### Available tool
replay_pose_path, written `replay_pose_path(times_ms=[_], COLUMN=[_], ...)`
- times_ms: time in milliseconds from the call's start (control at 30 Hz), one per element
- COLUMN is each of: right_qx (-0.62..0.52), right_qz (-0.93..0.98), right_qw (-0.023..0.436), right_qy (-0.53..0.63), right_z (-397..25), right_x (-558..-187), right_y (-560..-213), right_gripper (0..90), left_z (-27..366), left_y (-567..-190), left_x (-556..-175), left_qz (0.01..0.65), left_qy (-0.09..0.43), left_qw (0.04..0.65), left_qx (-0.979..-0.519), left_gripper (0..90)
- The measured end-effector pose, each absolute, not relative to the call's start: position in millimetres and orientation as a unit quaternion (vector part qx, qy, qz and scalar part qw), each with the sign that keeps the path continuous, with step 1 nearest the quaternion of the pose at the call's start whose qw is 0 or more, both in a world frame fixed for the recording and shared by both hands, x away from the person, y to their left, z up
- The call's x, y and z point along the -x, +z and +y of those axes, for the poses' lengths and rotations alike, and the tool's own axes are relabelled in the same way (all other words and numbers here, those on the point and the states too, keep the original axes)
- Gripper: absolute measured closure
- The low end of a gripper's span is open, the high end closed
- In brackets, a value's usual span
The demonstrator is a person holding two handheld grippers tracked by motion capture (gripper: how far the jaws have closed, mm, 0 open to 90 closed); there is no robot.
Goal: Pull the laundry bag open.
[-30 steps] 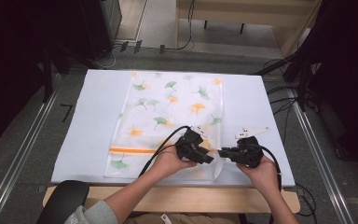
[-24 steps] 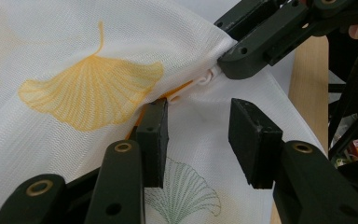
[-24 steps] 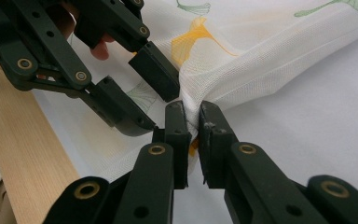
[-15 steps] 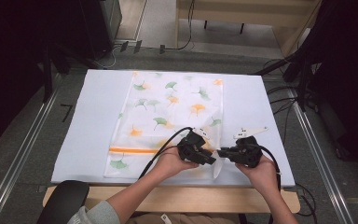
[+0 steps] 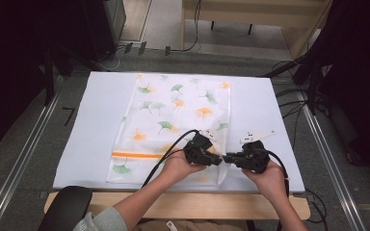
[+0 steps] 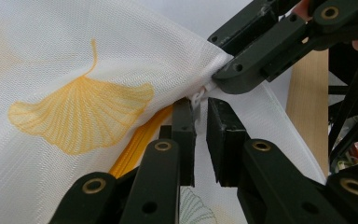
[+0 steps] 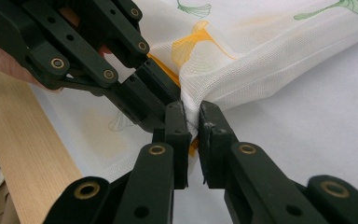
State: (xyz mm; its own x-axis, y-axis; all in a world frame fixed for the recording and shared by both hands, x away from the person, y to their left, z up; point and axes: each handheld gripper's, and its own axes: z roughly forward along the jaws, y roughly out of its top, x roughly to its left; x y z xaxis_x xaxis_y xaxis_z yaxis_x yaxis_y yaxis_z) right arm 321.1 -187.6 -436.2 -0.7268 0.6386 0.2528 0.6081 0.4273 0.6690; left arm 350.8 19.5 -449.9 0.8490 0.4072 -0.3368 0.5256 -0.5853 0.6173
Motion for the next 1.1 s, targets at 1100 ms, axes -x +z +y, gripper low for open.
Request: replay_pose_path(times_ms=[1100], right_qx=[-0.365], right_qz=[0.848], right_qw=[0.023], right_qy=[0.384], right_z=[-186.8], right_x=[-317.9], right_y=[-435.0], right_gripper=[85.0], left_z=[20.9], left_y=[-448.2], left_x=[-349.4], left_qz=[0.285], left_qy=[-0.08], left_qw=[0.348], left_qx=[-0.889], left_gripper=[90.0])
